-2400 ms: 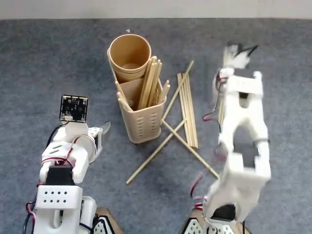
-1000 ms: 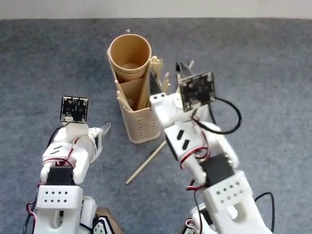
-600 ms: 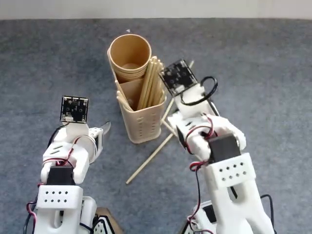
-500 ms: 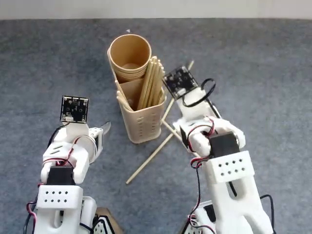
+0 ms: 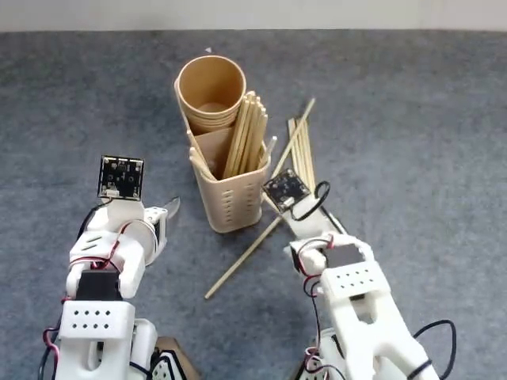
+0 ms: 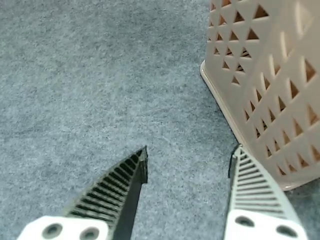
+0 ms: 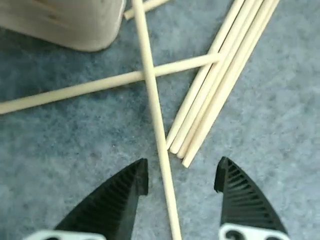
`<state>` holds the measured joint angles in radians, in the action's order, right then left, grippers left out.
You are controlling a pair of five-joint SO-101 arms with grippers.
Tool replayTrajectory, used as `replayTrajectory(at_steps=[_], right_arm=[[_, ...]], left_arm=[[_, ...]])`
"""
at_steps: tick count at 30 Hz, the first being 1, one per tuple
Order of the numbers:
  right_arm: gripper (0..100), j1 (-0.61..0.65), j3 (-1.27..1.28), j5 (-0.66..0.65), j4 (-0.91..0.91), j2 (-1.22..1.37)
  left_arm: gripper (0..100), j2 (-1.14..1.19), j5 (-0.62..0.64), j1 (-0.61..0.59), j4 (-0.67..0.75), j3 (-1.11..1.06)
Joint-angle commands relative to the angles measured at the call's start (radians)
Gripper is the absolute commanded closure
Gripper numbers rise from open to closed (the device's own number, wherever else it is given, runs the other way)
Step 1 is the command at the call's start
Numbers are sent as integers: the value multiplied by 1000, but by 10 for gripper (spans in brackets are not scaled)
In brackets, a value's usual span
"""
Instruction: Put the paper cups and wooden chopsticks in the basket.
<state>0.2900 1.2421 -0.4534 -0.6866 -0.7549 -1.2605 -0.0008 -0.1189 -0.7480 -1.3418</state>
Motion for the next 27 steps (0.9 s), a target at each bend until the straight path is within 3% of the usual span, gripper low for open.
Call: replayTrajectory(at_steps=[1,11,27], right_arm=[[779,-33,-47,-11,38,136],[779,-199,-294,12,147,565],[779,-240,-668,72,142,826]], left_arm=[[737,-18,6,8,15,8],[737,-18,6,8,15,8],[737,-16,6,13,15,8]])
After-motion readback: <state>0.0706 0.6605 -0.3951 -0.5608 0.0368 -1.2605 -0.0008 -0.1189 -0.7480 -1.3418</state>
